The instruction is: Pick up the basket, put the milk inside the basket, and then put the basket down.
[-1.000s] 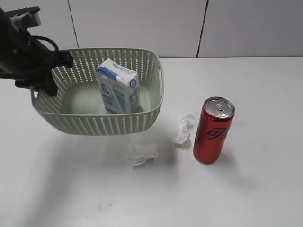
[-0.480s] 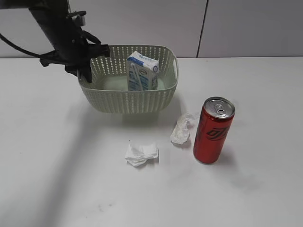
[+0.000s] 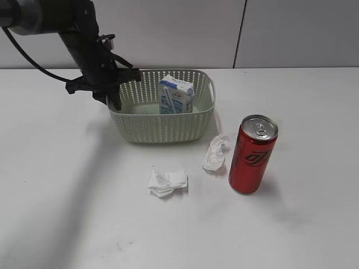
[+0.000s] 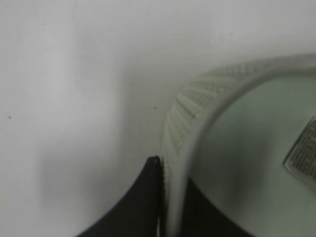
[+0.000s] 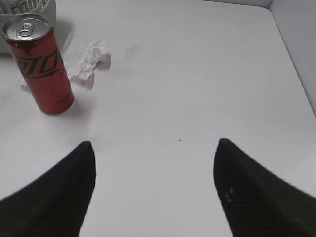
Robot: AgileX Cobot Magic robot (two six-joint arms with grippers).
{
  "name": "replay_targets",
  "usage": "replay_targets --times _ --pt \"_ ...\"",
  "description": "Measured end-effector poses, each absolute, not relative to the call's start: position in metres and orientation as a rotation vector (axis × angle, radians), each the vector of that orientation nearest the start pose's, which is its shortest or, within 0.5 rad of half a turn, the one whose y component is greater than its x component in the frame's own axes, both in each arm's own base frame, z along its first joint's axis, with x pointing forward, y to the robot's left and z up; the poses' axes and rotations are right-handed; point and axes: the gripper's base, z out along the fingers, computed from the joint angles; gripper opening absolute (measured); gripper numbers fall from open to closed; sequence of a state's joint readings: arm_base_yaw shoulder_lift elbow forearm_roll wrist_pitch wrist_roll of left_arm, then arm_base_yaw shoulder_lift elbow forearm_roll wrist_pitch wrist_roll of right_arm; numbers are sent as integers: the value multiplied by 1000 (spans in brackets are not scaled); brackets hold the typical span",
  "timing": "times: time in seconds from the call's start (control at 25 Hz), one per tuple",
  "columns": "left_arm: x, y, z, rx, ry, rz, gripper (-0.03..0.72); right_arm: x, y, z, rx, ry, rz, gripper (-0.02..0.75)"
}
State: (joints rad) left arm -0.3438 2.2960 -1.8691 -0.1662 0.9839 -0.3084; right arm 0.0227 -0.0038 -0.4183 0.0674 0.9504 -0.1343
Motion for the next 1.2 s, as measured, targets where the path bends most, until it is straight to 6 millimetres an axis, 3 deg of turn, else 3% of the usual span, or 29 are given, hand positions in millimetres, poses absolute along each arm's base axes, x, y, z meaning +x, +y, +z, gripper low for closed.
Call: replay_targets --times 0.12,0.2,0.32,0.44,0.56,0.72,1.0,1.2 --pt "450 -176 160 -47 2936 -347 107 8 5 263 -153 2004 10 583" --pt "451 -177 161 -47 2932 -364 232 8 5 263 -153 2004 10 583" --pt "449 -177 168 -43 2940 -377 505 8 5 263 -153 2004 10 583" --pt "446 -177 188 -5 2920 -385 650 8 5 263 -153 2004 10 583" --pt "442 -172 221 27 2874 -405 683 8 5 263 -153 2004 10 584" --pt "434 -152 264 39 2829 -412 692 8 5 263 -153 2004 10 584" --pt "419 -82 313 32 2771 -331 685 8 5 263 -153 2004 10 584" --pt "386 -33 327 -20 2779 -178 648 8 5 263 -153 2004 10 584"
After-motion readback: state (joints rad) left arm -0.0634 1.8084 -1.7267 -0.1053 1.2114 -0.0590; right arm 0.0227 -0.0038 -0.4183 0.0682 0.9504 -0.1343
